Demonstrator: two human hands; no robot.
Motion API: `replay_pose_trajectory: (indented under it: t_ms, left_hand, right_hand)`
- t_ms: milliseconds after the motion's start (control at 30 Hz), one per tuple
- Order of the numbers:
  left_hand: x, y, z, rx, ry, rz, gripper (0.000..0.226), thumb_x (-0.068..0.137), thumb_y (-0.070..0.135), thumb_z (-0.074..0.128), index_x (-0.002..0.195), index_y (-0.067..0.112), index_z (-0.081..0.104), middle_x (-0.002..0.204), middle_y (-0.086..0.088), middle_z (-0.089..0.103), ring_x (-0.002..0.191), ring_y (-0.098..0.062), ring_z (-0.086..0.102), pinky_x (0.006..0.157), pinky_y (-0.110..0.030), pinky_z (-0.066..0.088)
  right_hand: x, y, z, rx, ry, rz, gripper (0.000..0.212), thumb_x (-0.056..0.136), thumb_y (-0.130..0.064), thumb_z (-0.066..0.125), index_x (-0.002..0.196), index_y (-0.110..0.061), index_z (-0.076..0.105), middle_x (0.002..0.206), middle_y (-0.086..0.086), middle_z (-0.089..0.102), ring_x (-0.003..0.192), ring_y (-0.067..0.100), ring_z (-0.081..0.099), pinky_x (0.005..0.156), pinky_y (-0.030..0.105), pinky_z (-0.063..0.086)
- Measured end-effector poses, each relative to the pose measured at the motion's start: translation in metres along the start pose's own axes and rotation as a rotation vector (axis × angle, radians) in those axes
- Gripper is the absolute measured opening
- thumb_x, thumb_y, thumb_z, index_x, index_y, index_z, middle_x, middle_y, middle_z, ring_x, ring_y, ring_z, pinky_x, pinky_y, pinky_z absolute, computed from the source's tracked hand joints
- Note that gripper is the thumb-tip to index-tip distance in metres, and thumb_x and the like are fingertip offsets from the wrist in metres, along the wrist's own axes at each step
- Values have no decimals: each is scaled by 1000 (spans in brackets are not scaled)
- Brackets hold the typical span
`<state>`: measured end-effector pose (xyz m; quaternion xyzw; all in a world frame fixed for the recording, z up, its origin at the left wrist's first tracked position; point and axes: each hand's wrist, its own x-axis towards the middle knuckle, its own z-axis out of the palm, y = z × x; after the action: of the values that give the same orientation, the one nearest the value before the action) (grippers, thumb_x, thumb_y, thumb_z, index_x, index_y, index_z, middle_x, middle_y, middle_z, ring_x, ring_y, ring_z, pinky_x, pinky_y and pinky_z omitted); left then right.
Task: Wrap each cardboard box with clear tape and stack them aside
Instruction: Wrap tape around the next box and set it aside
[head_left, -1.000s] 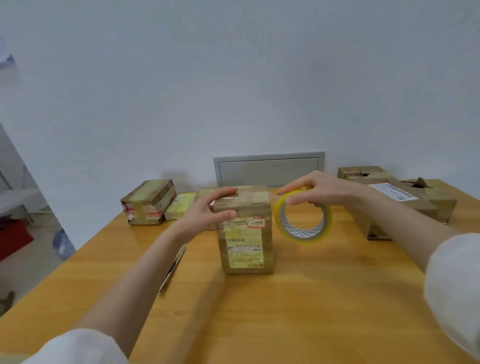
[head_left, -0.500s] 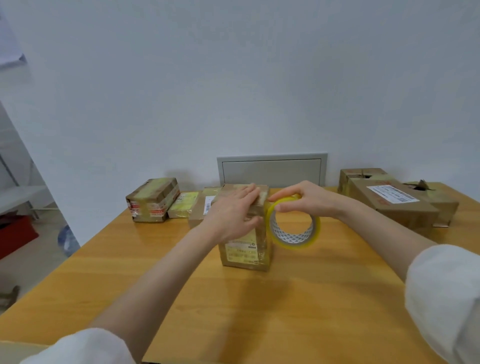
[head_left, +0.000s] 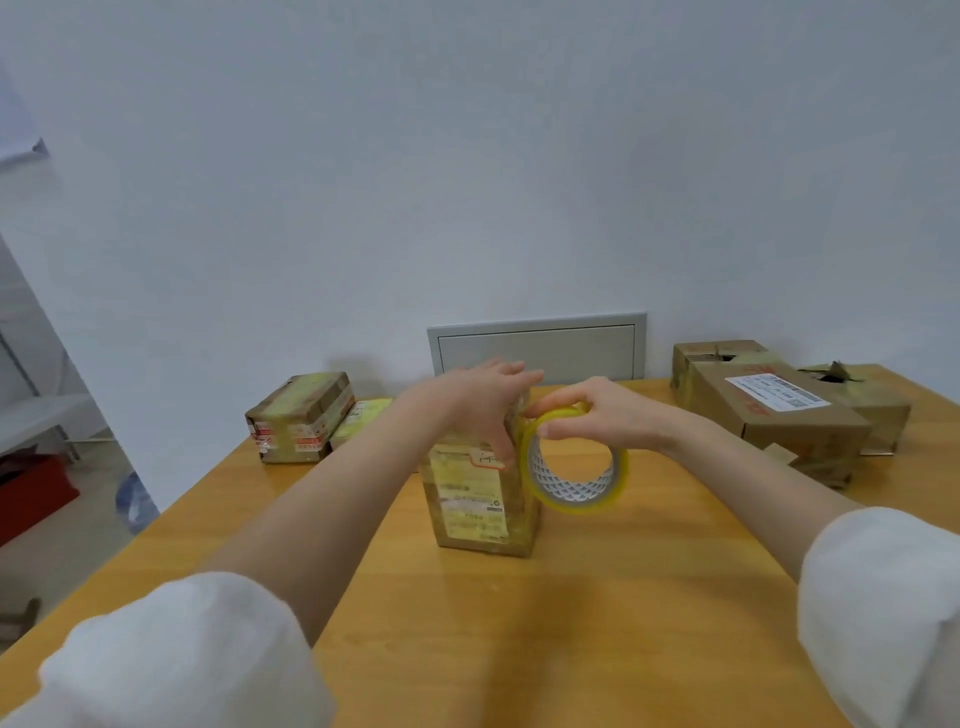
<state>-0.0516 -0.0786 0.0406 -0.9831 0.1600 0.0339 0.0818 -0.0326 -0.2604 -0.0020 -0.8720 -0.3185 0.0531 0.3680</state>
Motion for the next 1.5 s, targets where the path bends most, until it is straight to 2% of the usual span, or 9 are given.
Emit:
replay_pose_trajectory:
  t_ms: [100,267,433,600,767,1000,1200,1400,1500]
  left_hand:
    - [12,0,1,-51,-132,-8,110,68,35,83,152,31,11,156,3,16,141,-26,24,111,-44,33]
    - [7,-8,-2,-129,-12,25,100,64,33,85,146,26,29,142,2,37,126,-22,42,104,-39,41]
    - [-10,-39,11,-776,162,-3,90,61,30,88,138,32,41,127,8,54,116,-13,54,100,-39,47]
    - [-25,-48,56,-1128,244,-27,83,62,19,89,134,30,48,125,2,60,114,-9,57,91,-37,54]
    - [-37,-59,70,-1187,231,-51,78,65,19,85,132,33,47,125,5,58,118,-9,53,86,-31,55]
    - [-50,-77,96,-1341,194,-65,77,64,21,80,132,35,47,129,-1,52,115,-17,56,86,-33,56]
    - [-45,-77,94,-1333,175,-57,74,65,20,79,131,33,48,127,0,53,116,-18,56,89,-37,55]
    - [-47,-83,101,-1341,182,-31,79,59,33,87,130,35,50,128,1,53,112,-16,59,82,-29,56]
    - [-44,-79,100,-1348,187,-59,73,67,23,80,132,33,49,129,-1,51,114,-18,57,85,-32,56]
  right_hand:
    - [0,3,0,-10,18,3,31,86,-39,68,117,-36,66,126,-14,60,121,6,50,105,30,38]
    - [-1,0,-6,22,71,-36,43,81,-38,74,123,-34,64,124,-11,62,117,8,53,101,30,41]
    - [-2,-14,-36,416,260,-96,49,78,-28,78,123,-38,61,93,-18,62,91,6,56,84,27,48]
    - [1,-21,-16,431,222,-130,47,80,-20,76,121,-37,61,82,-19,65,76,-5,61,74,19,47]
    - [12,-39,-19,264,117,-113,40,81,-27,75,119,-38,64,108,-20,65,102,-4,58,84,15,46]
    - [-11,3,-45,-73,3,12,24,86,-37,68,110,-32,71,110,-22,65,103,-6,56,79,10,40]
    - [-12,4,-53,-85,-34,27,23,89,-36,64,110,-29,70,62,-34,60,57,-15,52,53,6,40]
    - [-13,5,-51,-226,-162,97,27,87,-40,66,111,-31,72,117,-16,65,110,5,56,98,25,43]
    - [-14,14,-46,-244,-182,116,24,86,-42,67,109,-36,71,121,-14,63,116,8,54,103,31,41]
